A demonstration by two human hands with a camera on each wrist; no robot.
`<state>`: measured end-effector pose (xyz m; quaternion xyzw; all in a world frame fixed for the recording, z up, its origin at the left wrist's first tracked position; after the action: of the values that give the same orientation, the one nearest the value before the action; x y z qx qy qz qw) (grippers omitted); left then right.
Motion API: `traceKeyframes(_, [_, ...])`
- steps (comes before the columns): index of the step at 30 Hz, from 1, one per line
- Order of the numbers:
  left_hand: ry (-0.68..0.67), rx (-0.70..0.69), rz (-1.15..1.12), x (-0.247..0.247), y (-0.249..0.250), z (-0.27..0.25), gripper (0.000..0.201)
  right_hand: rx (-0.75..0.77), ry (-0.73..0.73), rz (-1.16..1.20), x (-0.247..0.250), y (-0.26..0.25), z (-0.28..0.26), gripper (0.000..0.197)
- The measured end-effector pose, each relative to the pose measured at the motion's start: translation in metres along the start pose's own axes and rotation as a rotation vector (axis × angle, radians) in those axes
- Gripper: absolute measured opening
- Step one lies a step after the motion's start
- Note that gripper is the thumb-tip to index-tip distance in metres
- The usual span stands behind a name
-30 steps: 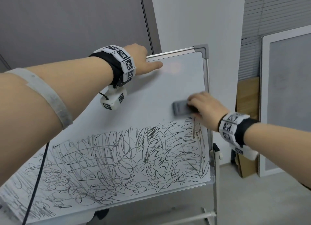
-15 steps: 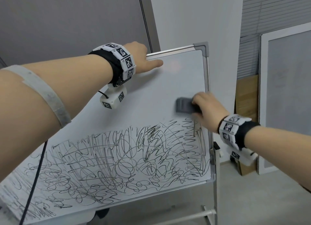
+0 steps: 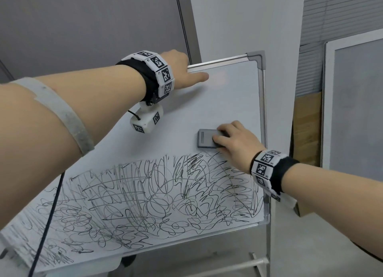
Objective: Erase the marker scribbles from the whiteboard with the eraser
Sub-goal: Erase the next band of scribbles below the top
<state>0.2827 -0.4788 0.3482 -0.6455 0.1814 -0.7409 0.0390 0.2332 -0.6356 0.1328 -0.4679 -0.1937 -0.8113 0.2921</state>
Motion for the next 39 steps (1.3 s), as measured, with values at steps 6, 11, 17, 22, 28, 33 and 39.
traceKeyframes(6, [0.005,0.000,-0.011,-0.002,-0.004,-0.001,0.070,0.120,-0.170,-0.120,-0.029,-0.014,-0.012,0.024])
traceKeyframes(11, [-0.003,-0.010,0.013,-0.001,-0.001,-0.001,0.071,0.086,-0.021,-0.081,-0.013,-0.003,-0.001,0.030])
traceKeyframes(17, [-0.004,-0.004,0.019,-0.002,-0.001,-0.001,0.070,0.093,0.007,-0.049,-0.005,0.005,-0.002,0.025])
traceKeyframes(22, [-0.005,0.000,0.015,-0.003,-0.006,0.000,0.068,0.082,-0.076,0.021,-0.007,0.001,-0.006,0.022])
traceKeyframes(28, [-0.053,0.032,-0.116,-0.005,-0.022,-0.005,0.069,-0.061,0.114,0.335,0.036,0.007,0.015,0.043])
traceKeyframes(33, [-0.029,0.077,-0.188,-0.001,-0.065,-0.024,0.074,0.036,0.097,0.216,0.029,-0.031,0.032,0.044])
traceKeyframes(39, [0.025,0.173,-0.208,-0.010,-0.150,-0.078,0.072,0.021,0.089,0.212,0.022,-0.089,0.075,0.042])
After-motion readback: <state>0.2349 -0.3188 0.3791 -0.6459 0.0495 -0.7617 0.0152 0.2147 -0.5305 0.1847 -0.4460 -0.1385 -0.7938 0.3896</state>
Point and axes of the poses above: each hand's wrist, its own z-axis towards the middle knuckle, its own x-axis out of the back of the hand, y = z × x, the point moved 3 cm from there along z, towards the middle knuckle, and after that the axes turned 15 degrees about -y, right-handed, at the moved point
